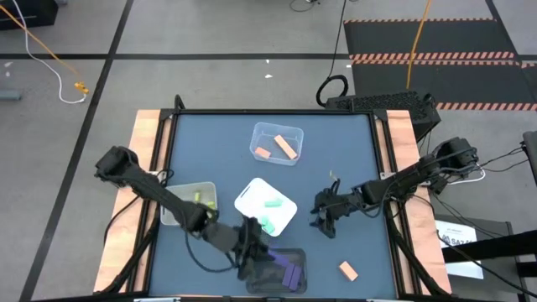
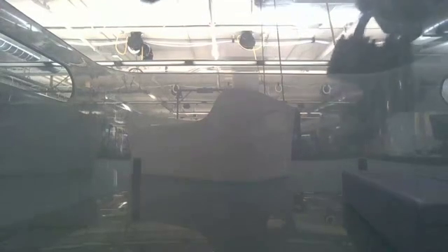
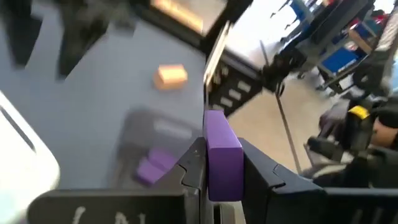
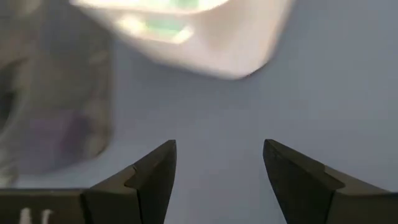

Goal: Sort & place blocks by color
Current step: Put the purple block into the black bin, then put the light brown block into the transparent bin

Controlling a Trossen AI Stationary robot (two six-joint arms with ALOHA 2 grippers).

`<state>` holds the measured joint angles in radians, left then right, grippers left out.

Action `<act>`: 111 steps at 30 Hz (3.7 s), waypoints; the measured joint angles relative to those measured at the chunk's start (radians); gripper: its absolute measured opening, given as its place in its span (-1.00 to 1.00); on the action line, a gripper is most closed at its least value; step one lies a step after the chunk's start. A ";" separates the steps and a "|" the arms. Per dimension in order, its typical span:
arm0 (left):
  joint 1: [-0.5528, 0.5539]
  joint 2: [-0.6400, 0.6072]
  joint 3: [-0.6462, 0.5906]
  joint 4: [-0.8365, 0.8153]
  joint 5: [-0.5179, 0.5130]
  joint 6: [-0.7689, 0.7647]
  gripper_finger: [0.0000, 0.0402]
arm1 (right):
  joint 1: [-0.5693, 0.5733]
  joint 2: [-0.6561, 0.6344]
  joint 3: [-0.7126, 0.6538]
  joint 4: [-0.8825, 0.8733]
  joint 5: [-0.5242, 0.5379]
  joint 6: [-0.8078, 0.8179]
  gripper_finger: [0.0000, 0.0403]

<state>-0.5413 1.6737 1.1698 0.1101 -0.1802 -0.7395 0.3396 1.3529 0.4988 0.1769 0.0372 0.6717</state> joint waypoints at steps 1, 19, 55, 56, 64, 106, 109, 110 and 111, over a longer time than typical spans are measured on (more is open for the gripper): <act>-0.009 0.021 0.000 0.000 0.006 -0.029 -0.72 | 0.016 0.000 0.000 0.000 -0.032 0.015 0.15; -0.038 0.157 -0.001 -0.058 0.105 -0.288 -0.16 | 0.521 0.000 0.000 0.126 0.030 0.517 0.15; 0.040 0.157 -0.001 0.001 0.129 -0.155 0.25 | 0.736 0.002 0.306 0.406 0.825 -0.844 0.15; 0.042 0.157 -0.001 0.005 0.129 -0.162 0.25 | 0.724 -0.001 0.306 0.417 0.828 -0.848 0.15; 0.034 0.157 -0.001 0.016 0.132 -0.201 0.25 | 0.679 -0.047 0.391 -0.186 0.885 -0.248 0.16; 0.035 0.156 0.000 -0.050 0.190 -0.103 0.25 | 0.531 0.314 0.465 -0.688 -0.164 1.047 -0.08; 0.034 0.156 0.000 -0.056 0.190 -0.102 0.25 | 0.531 0.314 0.465 -0.691 -0.163 1.030 -0.27; 0.034 0.156 0.000 -0.057 0.190 -0.102 0.25 | 0.531 0.314 0.465 -0.691 -0.163 1.021 -0.35; 0.034 0.156 0.000 -0.057 0.190 -0.103 0.25 | 0.531 0.311 0.465 -0.691 -0.163 1.013 -0.42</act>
<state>-0.5068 1.8301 1.1694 0.0536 0.0097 -0.8425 0.8707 1.6637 0.9638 -0.5145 -0.1257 1.6843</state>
